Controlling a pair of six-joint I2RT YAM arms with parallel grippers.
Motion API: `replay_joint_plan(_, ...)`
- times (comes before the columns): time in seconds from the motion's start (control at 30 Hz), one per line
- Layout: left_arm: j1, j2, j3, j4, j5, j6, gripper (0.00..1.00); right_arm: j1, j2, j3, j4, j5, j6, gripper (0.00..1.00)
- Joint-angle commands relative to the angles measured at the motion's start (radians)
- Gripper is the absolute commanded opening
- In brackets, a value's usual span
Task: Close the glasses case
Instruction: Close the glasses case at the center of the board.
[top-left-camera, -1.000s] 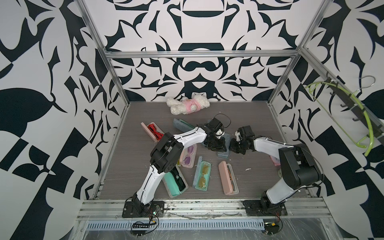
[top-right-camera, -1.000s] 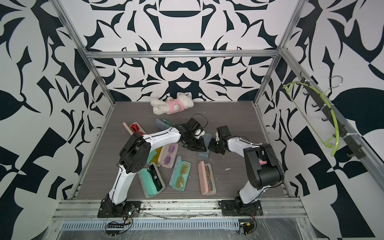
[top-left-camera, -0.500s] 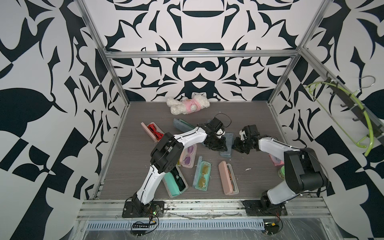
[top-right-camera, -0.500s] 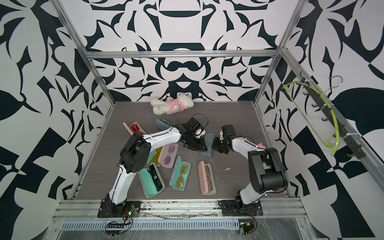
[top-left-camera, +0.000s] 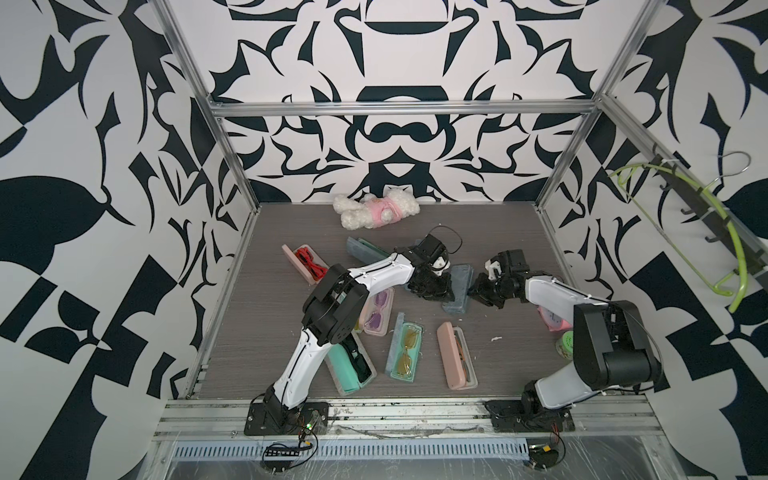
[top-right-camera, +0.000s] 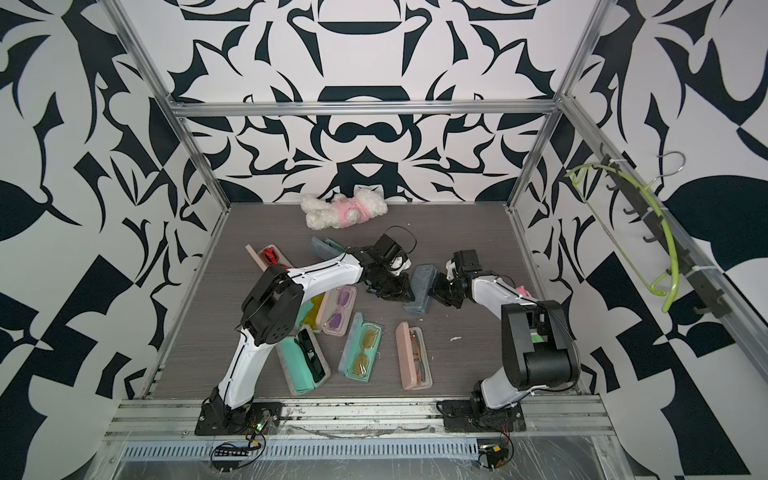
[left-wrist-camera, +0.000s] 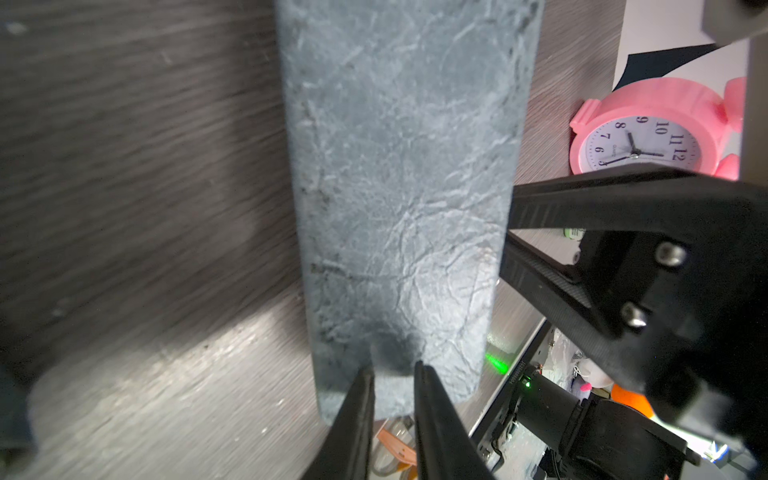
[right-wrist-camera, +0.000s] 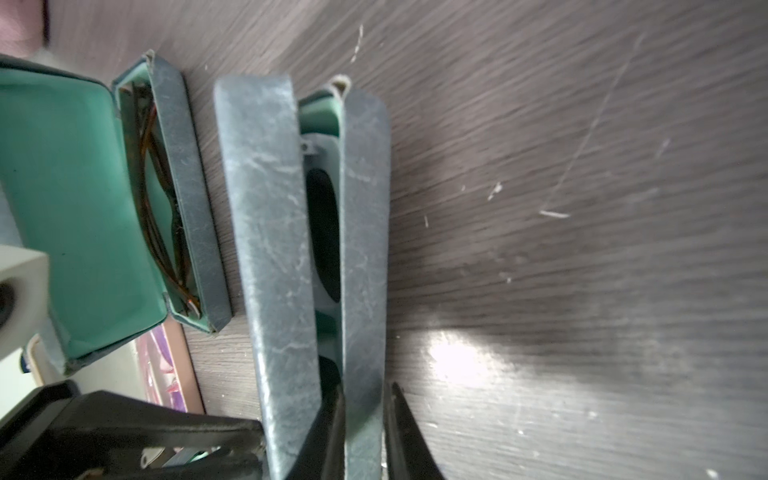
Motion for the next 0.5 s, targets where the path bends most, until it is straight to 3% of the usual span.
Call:
replay_joint_plan(0.0, 0.000, 0.048, 0.005, -0.045, -0.027, 0.004, 0.23, -0.015, -0.034, -0.002, 0.039, -0.038, -0.003, 0.22)
replay_joint_plan(0.2, 0.000, 0.012, 0.000, -0.026, -0.041, -0.007, 0.25, -0.034, -0.021, -0.009, 0.062, -0.066, -0.016, 0.25)
replay_joint_plan(0.47, 0.000, -0.024, 0.041, -0.025, -0.064, -0.018, 0.52, -0.049, 0.007, -0.010, 0.069, -0.079, -0.034, 0.26)
